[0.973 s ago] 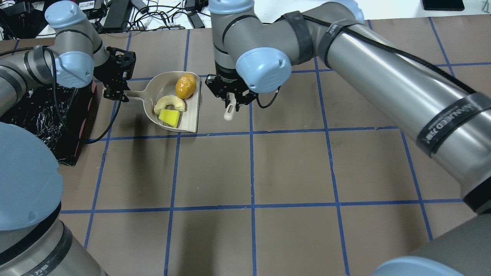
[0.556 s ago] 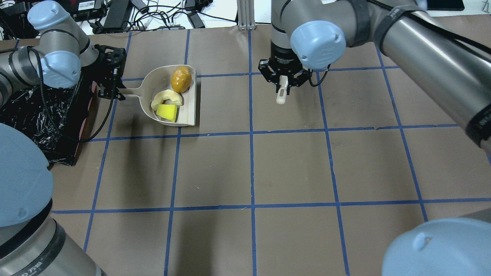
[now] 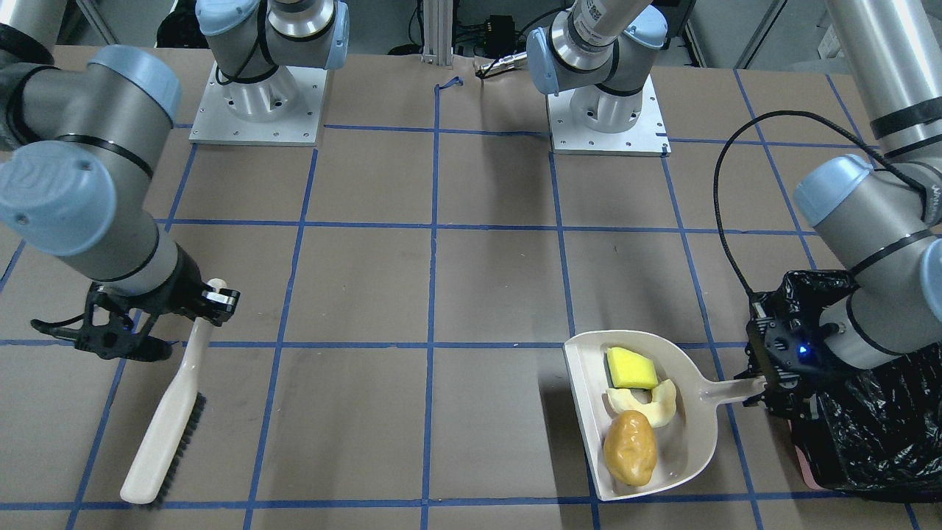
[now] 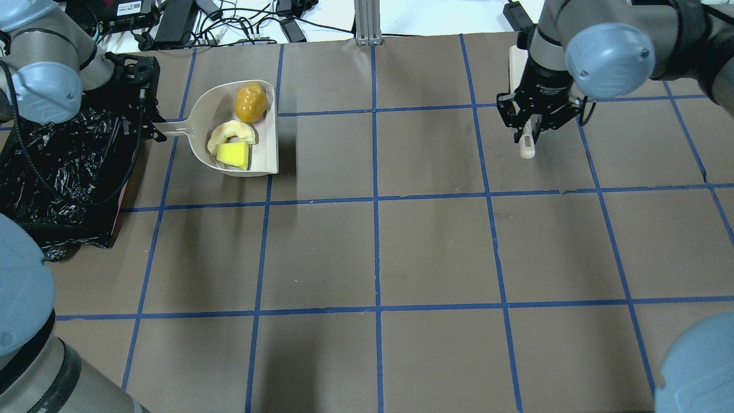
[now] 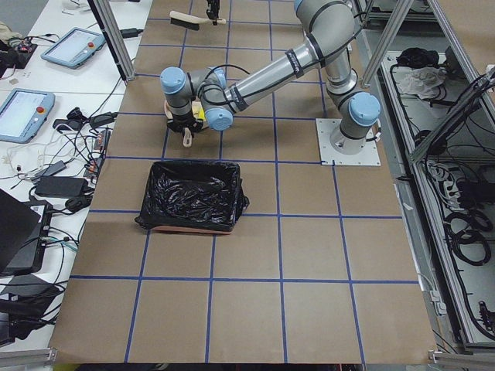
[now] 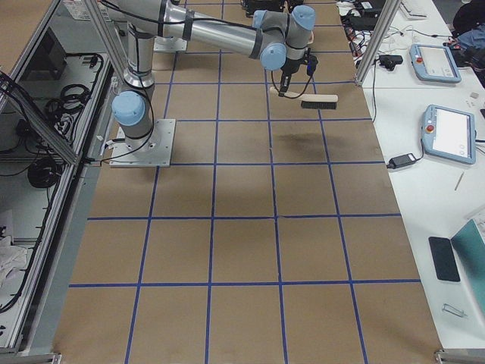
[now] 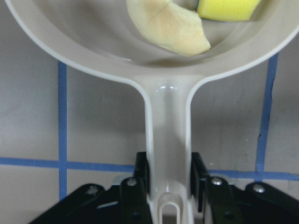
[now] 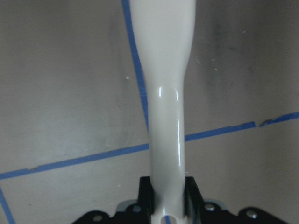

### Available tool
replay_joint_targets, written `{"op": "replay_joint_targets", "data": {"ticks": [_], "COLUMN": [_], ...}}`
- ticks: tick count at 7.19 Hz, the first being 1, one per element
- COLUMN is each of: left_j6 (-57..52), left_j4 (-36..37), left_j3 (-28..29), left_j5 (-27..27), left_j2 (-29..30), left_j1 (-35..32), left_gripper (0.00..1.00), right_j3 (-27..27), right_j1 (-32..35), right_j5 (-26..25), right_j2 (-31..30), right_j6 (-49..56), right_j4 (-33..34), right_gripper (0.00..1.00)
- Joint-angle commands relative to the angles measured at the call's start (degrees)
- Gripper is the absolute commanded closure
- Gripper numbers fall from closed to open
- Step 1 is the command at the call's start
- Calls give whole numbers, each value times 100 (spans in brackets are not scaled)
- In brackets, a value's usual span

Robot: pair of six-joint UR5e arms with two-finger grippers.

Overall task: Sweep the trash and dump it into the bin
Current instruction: 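Lift the dustpan with the left gripper while the right gripper returns the brush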

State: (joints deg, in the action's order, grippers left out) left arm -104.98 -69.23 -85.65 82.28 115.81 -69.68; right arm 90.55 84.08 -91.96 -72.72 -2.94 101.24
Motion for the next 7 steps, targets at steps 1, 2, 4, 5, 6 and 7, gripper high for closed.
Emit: {"op": "replay_joint_targets", "data": {"ticks": [1,2,4,5,6,7], "left_j6": [4,4,-31,-75,-84,-110], "left_j4": [-798,-1133,-1531,-1549,-1541,-1541], "left_j3": [432,636,796,796,796,822], "left_j5": [-98,-89,-89,-63,-89,-107], "left_j2": [-321,-436,-682,-735,-744,-709], "left_j1": [113,122,663,962,1279,1656], "left_gripper": [100,100,100,100,100,100], "right_j3": [417,567,787,832,841,841], "right_j1": [-881,-1146,-1289,-1289,-1298,-1315], "right_j5": [-7,-15,2,-15,-24,-94], "right_j2": [-75,-75,-40,-14,56,74], "right_j6": [897,1336,1532,1707,1892,2120], "right_j4": [27,193,387,545,572,642], "right_gripper": [100,100,100,100,100,100]}}
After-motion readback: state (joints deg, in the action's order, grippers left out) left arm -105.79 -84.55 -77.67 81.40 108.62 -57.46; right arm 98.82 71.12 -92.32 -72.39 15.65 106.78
